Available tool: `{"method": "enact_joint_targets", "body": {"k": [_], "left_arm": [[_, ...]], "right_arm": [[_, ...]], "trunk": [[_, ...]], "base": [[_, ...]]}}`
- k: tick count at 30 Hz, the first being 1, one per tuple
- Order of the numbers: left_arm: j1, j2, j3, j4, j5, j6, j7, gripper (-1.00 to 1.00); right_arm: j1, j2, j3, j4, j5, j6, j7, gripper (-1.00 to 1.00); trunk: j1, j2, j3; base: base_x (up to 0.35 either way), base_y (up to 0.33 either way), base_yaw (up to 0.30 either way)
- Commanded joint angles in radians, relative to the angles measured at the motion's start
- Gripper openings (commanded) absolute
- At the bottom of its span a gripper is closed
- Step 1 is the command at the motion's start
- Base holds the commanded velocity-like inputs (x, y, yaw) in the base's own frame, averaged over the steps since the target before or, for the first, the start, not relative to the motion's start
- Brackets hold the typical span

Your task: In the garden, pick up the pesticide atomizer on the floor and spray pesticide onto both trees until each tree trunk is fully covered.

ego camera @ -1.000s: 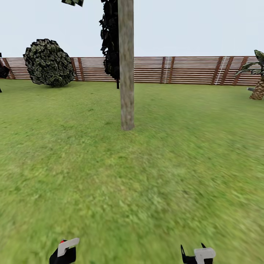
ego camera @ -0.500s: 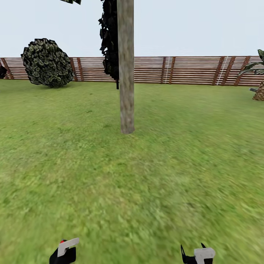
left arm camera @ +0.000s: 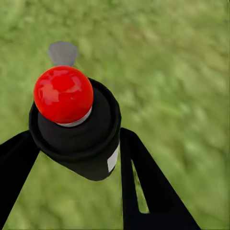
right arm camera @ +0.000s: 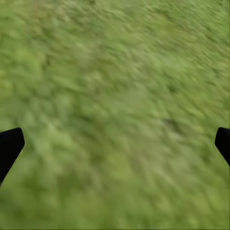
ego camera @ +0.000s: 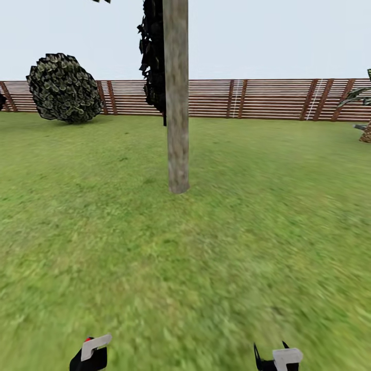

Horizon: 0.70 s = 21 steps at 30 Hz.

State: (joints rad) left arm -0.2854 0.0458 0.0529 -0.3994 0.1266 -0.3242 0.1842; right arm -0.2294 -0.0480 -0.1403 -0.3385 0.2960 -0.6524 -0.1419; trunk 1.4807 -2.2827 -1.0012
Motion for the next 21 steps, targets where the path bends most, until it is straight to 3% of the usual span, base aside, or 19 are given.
{"method": "enact_joint_targets", "body": {"k": [1, 21], "left_arm": [[-0.001, 0.0, -0.002, 0.001, 0.01, -0.004, 0.0, -1.0], [-0.001, -0.001, -0.002, 0.001, 0.01, -0.004, 0.0, -1.0]], "right_arm": [[-0.001, 0.0, -0.004, 0.001, 0.011, -0.003, -0.005, 1.0], [-0.001, 0.0, -0.004, 0.001, 0.01, -0.003, -0.005, 1.0]], "trunk": [[0.0, 0.0, -0.001], [0.0, 0.0, -0.001]], "base": [[0.338, 0.0, 0.0], [0.338, 0.0, 0.0]]}}
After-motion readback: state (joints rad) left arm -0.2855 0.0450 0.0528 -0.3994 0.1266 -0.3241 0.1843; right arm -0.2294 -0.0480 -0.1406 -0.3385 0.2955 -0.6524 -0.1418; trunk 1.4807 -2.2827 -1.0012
